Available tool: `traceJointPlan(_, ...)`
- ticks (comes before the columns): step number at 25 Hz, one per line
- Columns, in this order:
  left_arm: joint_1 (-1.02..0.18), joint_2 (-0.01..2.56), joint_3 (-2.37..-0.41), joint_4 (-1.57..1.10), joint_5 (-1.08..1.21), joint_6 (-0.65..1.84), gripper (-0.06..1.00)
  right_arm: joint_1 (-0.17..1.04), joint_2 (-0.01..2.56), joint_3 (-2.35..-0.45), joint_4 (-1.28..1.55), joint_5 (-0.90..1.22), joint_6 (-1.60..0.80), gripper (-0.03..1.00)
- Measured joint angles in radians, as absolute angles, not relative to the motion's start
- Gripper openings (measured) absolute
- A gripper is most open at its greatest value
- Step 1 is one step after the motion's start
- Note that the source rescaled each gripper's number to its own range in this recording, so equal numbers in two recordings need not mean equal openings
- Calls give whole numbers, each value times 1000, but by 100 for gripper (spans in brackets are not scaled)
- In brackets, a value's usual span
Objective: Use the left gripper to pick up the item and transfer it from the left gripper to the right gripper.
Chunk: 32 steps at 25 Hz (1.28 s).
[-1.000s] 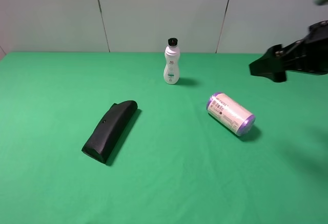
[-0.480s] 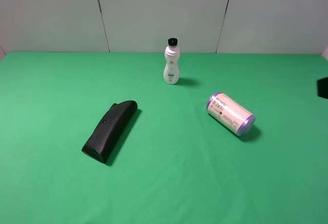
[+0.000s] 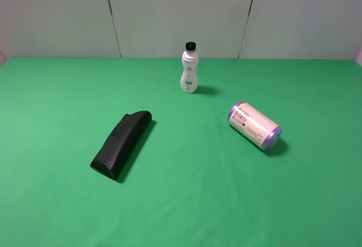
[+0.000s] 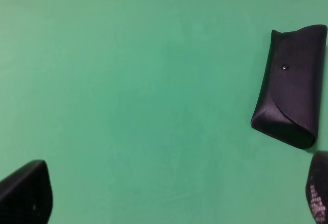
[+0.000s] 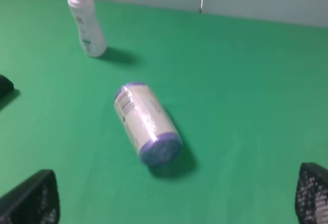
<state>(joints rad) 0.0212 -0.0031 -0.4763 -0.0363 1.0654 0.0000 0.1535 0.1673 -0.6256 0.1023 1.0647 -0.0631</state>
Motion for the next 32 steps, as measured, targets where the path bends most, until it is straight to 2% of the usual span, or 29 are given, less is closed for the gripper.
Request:
traceJointPlan(8, 21, -3, -476, -36, 1065, 0, 100, 154, 41, -503, 92, 1035, -25, 100)
traceJointPlan(25, 21, -3, -476, -36, 1065, 0, 100, 154, 36, -500, 89, 1017, -19, 100)
traceJointPlan(32, 21, -3, -476, -36, 1065, 0, 100, 19, 36, -500, 90, 1017, -19, 100)
